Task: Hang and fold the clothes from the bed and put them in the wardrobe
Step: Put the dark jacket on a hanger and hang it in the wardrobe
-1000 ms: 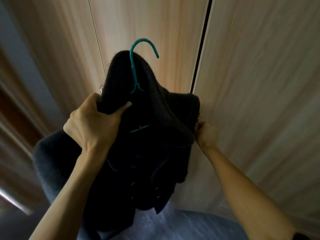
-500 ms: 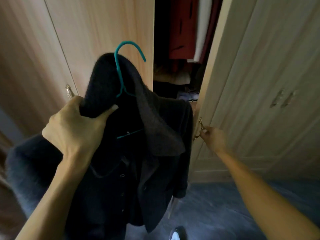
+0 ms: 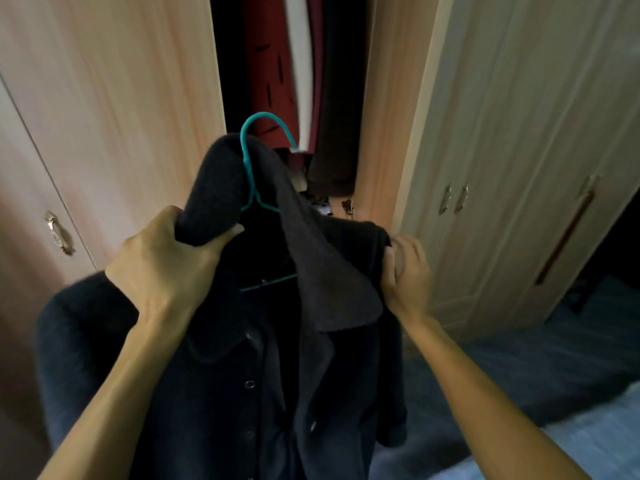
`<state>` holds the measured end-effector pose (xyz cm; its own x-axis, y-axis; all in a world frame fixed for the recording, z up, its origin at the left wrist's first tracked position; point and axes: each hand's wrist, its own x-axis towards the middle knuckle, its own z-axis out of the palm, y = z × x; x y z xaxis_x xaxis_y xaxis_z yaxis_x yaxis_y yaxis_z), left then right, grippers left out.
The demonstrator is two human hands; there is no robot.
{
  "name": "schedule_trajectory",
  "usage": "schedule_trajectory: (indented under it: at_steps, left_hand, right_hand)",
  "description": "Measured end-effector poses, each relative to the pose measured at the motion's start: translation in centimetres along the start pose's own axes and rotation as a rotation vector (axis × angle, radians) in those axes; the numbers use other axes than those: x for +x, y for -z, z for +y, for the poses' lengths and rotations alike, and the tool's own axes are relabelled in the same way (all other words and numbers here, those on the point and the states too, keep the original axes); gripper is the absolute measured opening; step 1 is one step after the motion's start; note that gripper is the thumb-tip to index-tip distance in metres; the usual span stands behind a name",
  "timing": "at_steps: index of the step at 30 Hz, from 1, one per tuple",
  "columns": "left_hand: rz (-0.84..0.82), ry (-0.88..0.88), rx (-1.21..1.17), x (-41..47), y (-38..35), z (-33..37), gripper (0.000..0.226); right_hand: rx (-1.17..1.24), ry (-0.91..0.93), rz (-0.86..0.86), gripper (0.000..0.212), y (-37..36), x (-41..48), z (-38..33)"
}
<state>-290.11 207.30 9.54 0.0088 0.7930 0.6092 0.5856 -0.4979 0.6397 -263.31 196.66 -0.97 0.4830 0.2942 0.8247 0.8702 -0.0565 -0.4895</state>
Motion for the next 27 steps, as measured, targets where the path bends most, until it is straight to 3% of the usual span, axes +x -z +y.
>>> schedule_trajectory:
  at_steps: [3,7,11,19,27]
  left_hand:
    - [0.046,-0.013,-0.035,0.0,-0.7,0.6,0.045]
    - [0.022,-0.045,-0.095,-0.1,-2.0,2.7,0.045]
    - [0.001,-0.054,-0.100,0.0,-3.3,4.6,0.044]
    - [-0.116,-0.154,-0.108,3.1,-6.7,7.4,0.062]
    - [-0.423,-0.372,-0.153,11.0,-10.2,8.2,0.066]
  right_hand:
    - [0.071,0.136,-0.062,0.045,1.5,3.2,-3.0]
    - [-0.143,0.371,-0.452,0.065,2.1,7.3,-5.9]
    - [-0.201,0.310,-0.542,0.051,3.7,9.4,-6.4]
    - [-0.325,0.240,-0.275,0.036,3.8,11.5,-4.9]
    - [-0.397,0.155,-0.081,0.030,1.6,14.8,-4.7]
